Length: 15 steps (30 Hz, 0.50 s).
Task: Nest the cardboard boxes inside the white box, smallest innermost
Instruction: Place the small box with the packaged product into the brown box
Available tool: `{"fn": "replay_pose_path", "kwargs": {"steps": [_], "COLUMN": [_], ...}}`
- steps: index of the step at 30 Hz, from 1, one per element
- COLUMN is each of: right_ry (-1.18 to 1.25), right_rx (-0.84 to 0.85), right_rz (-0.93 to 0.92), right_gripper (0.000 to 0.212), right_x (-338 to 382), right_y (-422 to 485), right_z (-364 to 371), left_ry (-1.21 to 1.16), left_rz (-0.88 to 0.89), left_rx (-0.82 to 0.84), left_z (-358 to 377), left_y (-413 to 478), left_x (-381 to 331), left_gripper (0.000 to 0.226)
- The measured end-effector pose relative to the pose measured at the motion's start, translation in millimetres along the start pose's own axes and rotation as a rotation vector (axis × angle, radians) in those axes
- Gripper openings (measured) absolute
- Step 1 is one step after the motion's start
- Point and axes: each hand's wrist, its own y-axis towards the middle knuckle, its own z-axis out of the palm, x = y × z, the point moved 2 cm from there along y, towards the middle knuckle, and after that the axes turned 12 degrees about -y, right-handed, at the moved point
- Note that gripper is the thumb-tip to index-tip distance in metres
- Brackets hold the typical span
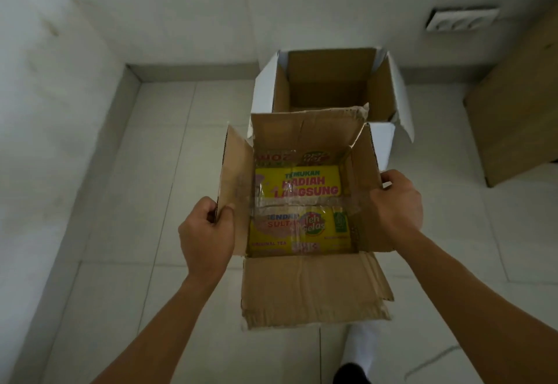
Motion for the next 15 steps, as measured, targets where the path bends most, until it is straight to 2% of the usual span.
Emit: {"fn": "replay_pose_path", "kwargs": {"steps": [8,15], "right_ry": [-0.001,-0.001], "right_rx": [0.007,-0.046], "right_rz": [-0.125,-0.181], "right_gripper": [0.017,0.014], "right_x": [57.6,104.1], "right_y": [139.5,236.3], "right_z": [-76.3,-90.5], "left_ry": [-0.009,0.004], "left_rz": [0.073,0.106], "left_rx": [0.0,0.001], "left_z": [92.4,170.1], "left_y": [112.0,208.2], "left_x": [-75.2,-97.9], "left_gripper": [0.039,0.031]}}
